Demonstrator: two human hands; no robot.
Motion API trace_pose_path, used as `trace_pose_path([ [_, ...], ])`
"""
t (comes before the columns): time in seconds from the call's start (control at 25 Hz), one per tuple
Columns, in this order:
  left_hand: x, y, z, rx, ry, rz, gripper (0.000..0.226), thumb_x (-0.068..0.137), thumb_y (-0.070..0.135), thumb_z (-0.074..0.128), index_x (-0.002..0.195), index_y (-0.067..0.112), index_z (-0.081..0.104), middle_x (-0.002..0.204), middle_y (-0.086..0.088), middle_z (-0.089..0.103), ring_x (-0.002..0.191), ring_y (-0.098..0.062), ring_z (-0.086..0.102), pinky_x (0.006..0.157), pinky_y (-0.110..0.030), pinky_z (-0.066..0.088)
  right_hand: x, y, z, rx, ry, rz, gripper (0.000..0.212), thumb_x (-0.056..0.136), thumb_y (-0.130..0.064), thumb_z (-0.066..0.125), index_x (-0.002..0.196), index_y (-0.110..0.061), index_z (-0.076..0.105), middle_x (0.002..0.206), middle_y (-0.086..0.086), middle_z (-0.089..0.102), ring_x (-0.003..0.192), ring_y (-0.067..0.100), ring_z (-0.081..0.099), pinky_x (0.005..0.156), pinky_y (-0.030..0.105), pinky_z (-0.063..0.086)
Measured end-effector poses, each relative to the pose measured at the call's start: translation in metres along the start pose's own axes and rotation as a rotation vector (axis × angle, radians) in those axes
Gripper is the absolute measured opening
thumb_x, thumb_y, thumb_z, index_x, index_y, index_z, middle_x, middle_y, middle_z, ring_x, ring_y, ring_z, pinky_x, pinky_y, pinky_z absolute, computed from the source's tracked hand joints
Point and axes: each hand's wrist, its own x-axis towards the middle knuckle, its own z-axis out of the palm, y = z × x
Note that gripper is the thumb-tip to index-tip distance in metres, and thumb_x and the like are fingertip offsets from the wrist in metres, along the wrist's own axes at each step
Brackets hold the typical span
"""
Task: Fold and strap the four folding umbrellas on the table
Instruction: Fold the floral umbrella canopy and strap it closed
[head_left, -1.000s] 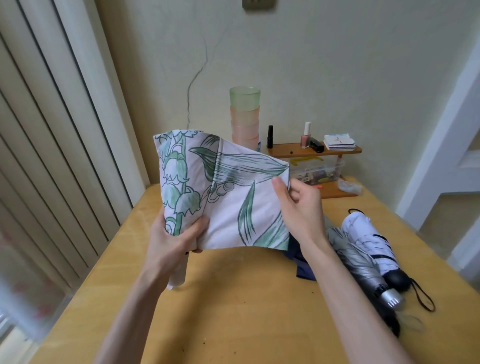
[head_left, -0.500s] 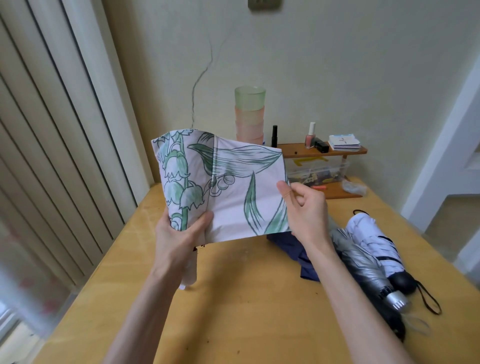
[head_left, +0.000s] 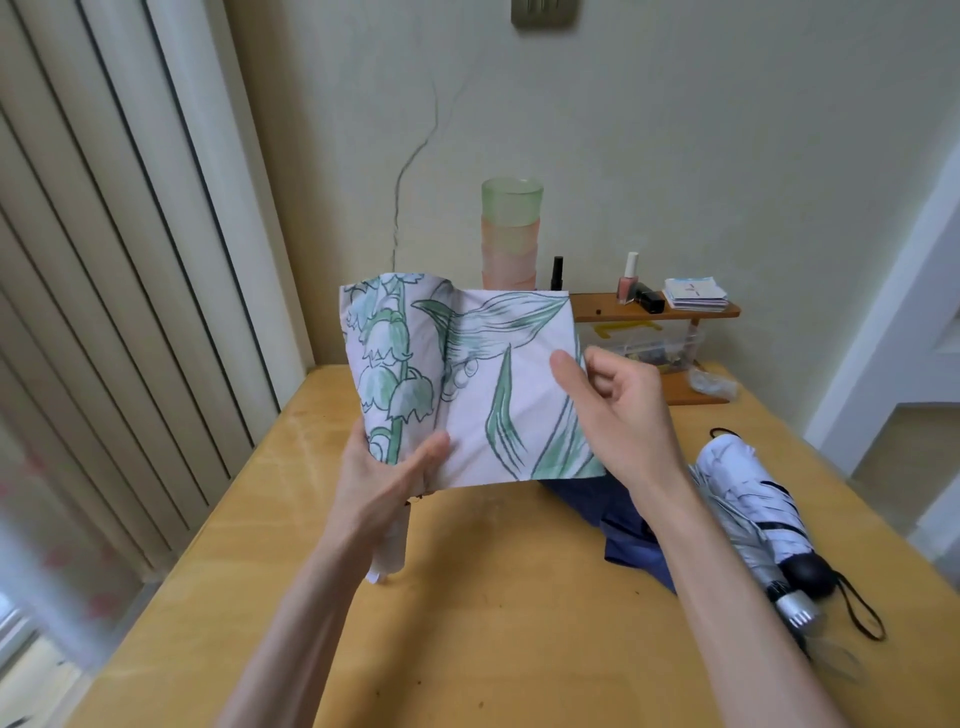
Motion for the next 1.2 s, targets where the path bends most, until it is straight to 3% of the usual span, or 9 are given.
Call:
trace_pose_path([
  [0.08, 0.000, -0.002, -0.001, 0.016, -0.115, -0.036, 0.095, 0.050, 0.049, 0.094, 0.130, 0.014, 0.058, 0.119, -0.012, 0.071, 0.085, -0.016, 0.074, 0.065, -0.026, 0.061, 0.003, -0.017, 0.005, 0.048, -0.090, -0.050, 0.045, 0.106, -0.029, 0.065, 0.064, -0.016, 0.054, 0.056, 0.000, 0.052, 0.051, 0.023, 0.045, 0.055, 0.031, 0.033],
  [0.16, -0.001, -0.003, -0.002, -0.077, -0.278, -0.064, 0.106, 0.045, 0.040, 0.098, 0.137, 0.012, 0.053, 0.128, -0.015, 0.068, 0.096, -0.023, 0.076, 0.074, -0.043, 0.066, 0.013, -0.035, 0.015, 0.040, -0.189, -0.073, 0.048, 0.102, -0.042, 0.065, 0.086, 0.003, 0.065, 0.082, 0.029, 0.068, 0.076, 0.054, 0.063, 0.060, 0.049, 0.051],
  [0.28, -0.005, 0.002, 0.004, -0.150, -0.460, -0.066, 0.101, 0.050, 0.015, 0.094, 0.141, 0.013, 0.049, 0.121, -0.009, 0.067, 0.101, -0.027, 0.071, 0.079, -0.056, 0.064, 0.036, -0.066, 0.040, -0.073, -0.276, -0.061, 0.045, 0.102, -0.035, 0.066, 0.081, 0.005, 0.064, 0.078, 0.018, 0.075, 0.071, 0.030, 0.072, 0.064, 0.046, 0.053],
  [0.4, -0.017, 0.015, 0.015, -0.074, -0.483, -0.045, 0.071, 0.055, 0.014, 0.082, 0.122, 0.005, 0.060, 0.100, -0.010, 0.062, 0.086, -0.021, 0.065, 0.074, -0.049, 0.065, 0.056, -0.084, 0.074, -0.303, -0.316, -0.013, 0.050, 0.101, -0.025, 0.066, 0.057, -0.013, 0.045, 0.051, 0.002, 0.048, 0.049, 0.009, 0.041, 0.056, 0.031, 0.033],
  [0.56, -0.030, 0.028, 0.021, -0.049, -0.438, 0.001, 0.029, 0.071, 0.023, 0.083, 0.084, 0.006, 0.064, 0.071, -0.007, 0.065, 0.063, -0.020, 0.058, 0.057, -0.028, 0.051, 0.063, -0.095, 0.087, -0.226, -0.595, 0.148, 0.036, 0.110, -0.028, 0.055, 0.100, 0.002, 0.074, 0.097, 0.015, 0.078, 0.079, 0.023, 0.079, 0.072, 0.038, 0.063],
  [0.72, -0.028, 0.033, 0.012, -0.096, -0.434, -0.020, 0.018, 0.074, 0.014, 0.075, 0.078, 0.004, 0.061, 0.071, -0.014, 0.062, 0.061, -0.021, 0.054, 0.056, -0.027, 0.048, 0.072, -0.093, 0.047, -0.021, -0.158, -0.069, 0.011, 0.103, -0.011, 0.066, 0.106, -0.014, 0.077, 0.093, 0.003, 0.080, 0.083, 0.015, 0.078, 0.077, 0.031, 0.062],
  [0.8, -0.028, 0.034, 0.007, -0.115, -0.482, -0.004, 0.017, 0.079, 0.014, 0.076, 0.078, 0.005, 0.062, 0.073, -0.015, 0.063, 0.065, -0.022, 0.055, 0.058, -0.027, 0.048, 0.081, -0.078, 0.024, -0.208, 0.088, -0.128, 0.017, 0.095, -0.021, 0.077, 0.112, -0.024, 0.075, 0.104, -0.008, 0.077, 0.098, 0.008, 0.072, 0.092, 0.034, 0.059],
  [0.96, -0.030, 0.036, 0.000, -0.124, -0.557, 0.015, 0.019, 0.084, 0.011, 0.078, 0.077, 0.010, 0.061, 0.074, -0.012, 0.063, 0.065, -0.021, 0.054, 0.060, -0.026, 0.047, 0.078, -0.064, 0.010, -0.242, -0.085, 0.187, 0.069, 0.085, -0.058, 0.081, 0.144, -0.031, 0.059, 0.141, -0.006, 0.062, 0.122, 0.007, 0.060, 0.101, 0.029, 0.048],
  [1.2, -0.027, 0.035, 0.002, 0.233, -0.536, 0.088, 0.023, 0.092, 0.004, 0.075, 0.087, 0.014, 0.055, 0.062, 0.011, 0.061, 0.057, -0.006, 0.056, 0.060, -0.020, 0.048, 0.087, -0.067, 0.018, -0.348, -0.067, 0.292, 0.047, 0.081, -0.063, 0.082, 0.104, -0.022, 0.081, 0.108, -0.004, 0.079, 0.106, 0.020, 0.072, 0.096, 0.040, 0.056],
])
